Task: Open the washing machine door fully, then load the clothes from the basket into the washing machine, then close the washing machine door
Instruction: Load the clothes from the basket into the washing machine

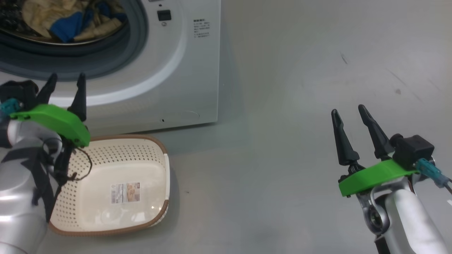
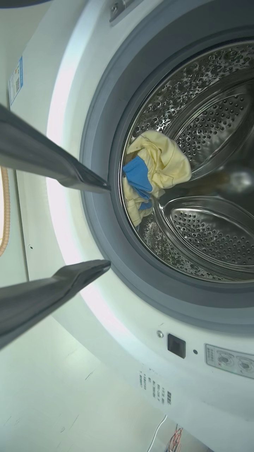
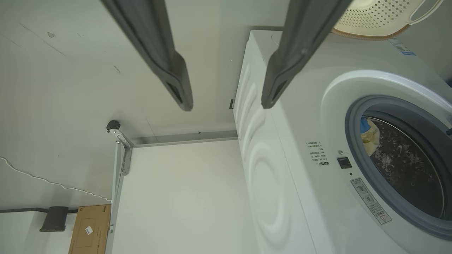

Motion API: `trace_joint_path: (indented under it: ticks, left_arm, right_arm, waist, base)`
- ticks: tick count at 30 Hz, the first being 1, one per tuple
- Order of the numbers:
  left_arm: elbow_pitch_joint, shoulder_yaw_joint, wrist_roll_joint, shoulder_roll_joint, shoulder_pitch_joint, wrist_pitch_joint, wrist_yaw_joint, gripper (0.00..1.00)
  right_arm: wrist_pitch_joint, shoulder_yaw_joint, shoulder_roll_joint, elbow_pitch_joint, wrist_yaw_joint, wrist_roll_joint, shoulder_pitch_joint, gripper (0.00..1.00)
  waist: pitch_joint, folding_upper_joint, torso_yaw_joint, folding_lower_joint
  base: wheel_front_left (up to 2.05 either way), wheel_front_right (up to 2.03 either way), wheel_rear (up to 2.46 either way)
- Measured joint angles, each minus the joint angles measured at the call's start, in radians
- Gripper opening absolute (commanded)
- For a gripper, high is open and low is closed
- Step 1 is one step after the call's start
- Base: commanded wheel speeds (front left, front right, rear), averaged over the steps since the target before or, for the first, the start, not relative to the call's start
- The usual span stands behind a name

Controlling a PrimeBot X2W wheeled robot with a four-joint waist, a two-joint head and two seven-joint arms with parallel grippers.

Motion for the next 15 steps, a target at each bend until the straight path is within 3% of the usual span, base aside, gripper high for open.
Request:
trace_joint_path:
  ticks: [4,8,15]
  left_arm:
    - [-0.082,0.023,0.000,-0.001,0.100,-0.004,0.028,1.00]
    - [-0.220,0.061,0.046,0.008,0.214,-0.004,0.095,1.00]
    - [-0.416,0.145,0.074,-0.004,0.440,-0.005,0.164,1.00]
  right_arm:
    - [0.000,-0.010,0.000,0.000,0.000,-0.004,0.027,1.00]
    - [0.000,-0.012,0.000,-0.001,0.000,-0.004,0.055,1.00]
    - [0.000,-0.015,0.000,-0.002,0.000,-0.006,0.100,1.00]
  waist:
    - [-0.064,0.0000,0.028,0.0000]
    - [-0.118,0.0000,0.050,0.0000]
    - [-0.183,0.0000,0.076,0.0001]
  base:
    - [0.00,0.00,0.00]
    - [0.00,0.00,0.00]
    - [0.00,0.00,0.00]
